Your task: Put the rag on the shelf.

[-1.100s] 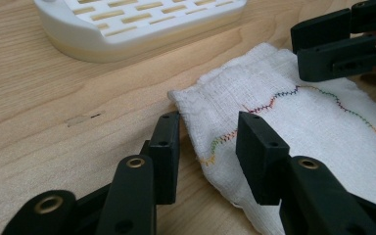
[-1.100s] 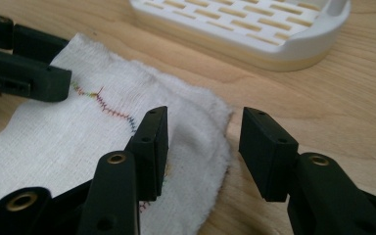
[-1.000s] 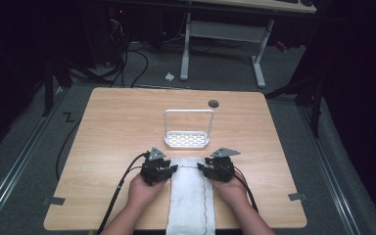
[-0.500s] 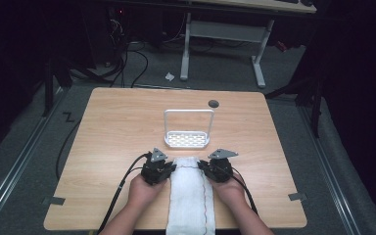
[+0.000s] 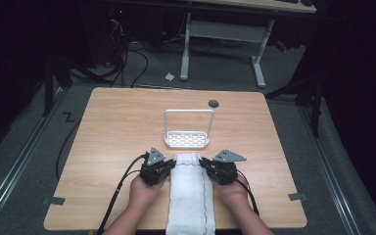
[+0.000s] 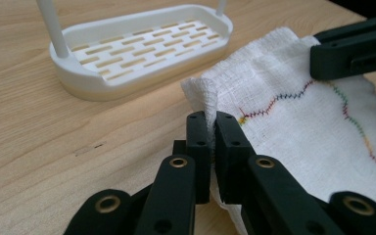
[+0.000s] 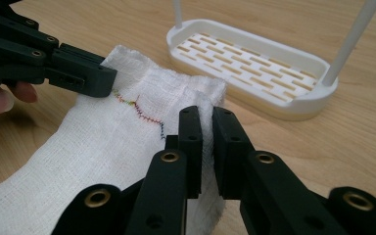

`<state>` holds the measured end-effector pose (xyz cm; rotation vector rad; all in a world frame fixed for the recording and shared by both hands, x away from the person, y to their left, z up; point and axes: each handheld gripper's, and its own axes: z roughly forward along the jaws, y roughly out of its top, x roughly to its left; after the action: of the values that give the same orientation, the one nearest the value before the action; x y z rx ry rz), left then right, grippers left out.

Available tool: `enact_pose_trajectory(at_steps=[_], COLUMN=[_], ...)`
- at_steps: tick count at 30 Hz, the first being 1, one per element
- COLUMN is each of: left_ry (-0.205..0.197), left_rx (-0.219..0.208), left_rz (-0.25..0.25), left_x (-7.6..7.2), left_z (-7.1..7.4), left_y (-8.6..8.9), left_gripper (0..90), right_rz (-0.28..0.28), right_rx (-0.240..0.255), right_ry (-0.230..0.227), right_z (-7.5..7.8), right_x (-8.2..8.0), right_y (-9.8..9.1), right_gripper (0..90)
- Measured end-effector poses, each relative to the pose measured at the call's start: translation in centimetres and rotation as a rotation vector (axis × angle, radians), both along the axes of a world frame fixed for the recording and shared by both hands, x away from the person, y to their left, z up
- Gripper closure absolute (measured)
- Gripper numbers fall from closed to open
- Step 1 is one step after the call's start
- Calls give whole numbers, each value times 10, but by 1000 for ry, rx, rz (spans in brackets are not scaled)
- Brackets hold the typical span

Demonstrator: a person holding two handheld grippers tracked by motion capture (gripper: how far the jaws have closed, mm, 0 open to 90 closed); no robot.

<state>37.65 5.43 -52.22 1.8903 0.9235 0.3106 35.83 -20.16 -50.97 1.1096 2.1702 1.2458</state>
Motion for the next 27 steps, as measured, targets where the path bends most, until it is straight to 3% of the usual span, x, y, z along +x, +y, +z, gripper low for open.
enact_pose_trajectory(at_steps=[10, 16, 27], left_ry=[-88, -143, -222], left_rx=[-87, -108, -168], left_rz=[28, 13, 18], left_x=[-5, -7, -6], left_z=[24, 43, 85], left_y=[6, 8, 9], left_gripper=[862, 863, 863], right_rz=[-23, -24, -47], right_rx=[39, 40, 61], right_ry=[-88, -139, -224], right_z=[18, 32, 73], right_x=[-6, -7, -6], right_y=[-2, -2, -4], right_gripper=[834, 833, 833])
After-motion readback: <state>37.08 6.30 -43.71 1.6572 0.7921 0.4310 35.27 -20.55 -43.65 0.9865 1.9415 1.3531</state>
